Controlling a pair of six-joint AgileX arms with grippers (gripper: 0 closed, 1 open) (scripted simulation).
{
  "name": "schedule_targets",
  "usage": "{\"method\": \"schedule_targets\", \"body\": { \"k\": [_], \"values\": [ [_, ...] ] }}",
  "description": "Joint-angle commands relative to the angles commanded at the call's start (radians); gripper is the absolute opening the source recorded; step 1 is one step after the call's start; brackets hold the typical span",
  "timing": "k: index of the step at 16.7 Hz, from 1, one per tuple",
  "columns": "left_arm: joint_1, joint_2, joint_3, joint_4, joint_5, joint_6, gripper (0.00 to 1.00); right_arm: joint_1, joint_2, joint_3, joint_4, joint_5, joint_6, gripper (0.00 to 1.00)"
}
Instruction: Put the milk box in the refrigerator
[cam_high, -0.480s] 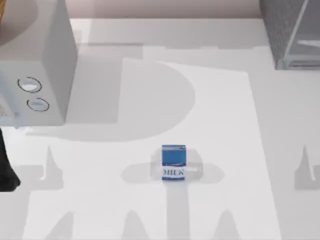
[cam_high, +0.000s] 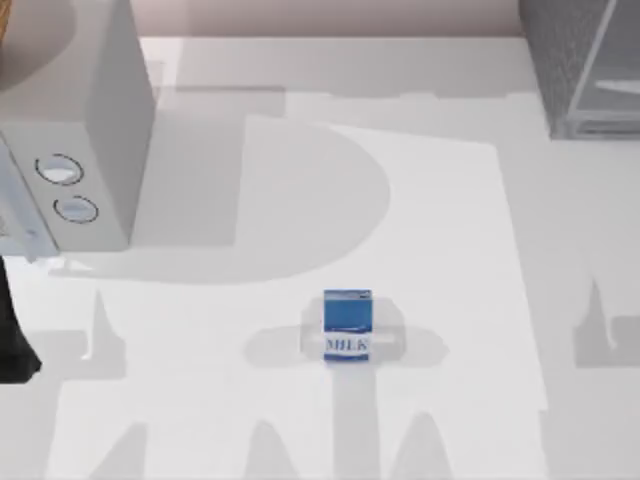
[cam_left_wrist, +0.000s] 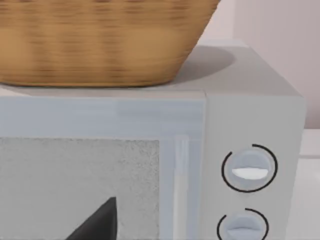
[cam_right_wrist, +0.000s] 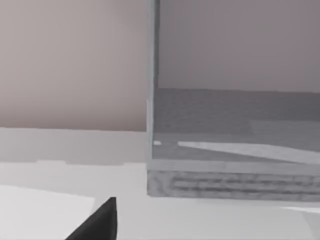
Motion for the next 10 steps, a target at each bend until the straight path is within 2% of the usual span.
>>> {"method": "schedule_targets", "body": {
  "k": [5, 10],
  "values": [
    [0.000, 0.000, 0.000, 0.000, 0.000, 0.000, 1.00, 0.186, 0.327, 0.118, 0.243, 0.175, 0.003, 1.00],
    [0.000, 0.000, 0.000, 0.000, 0.000, 0.000, 1.00, 0.416, 0.767, 0.273, 0.561, 0.407, 0.017, 1.00]
  ]
}}
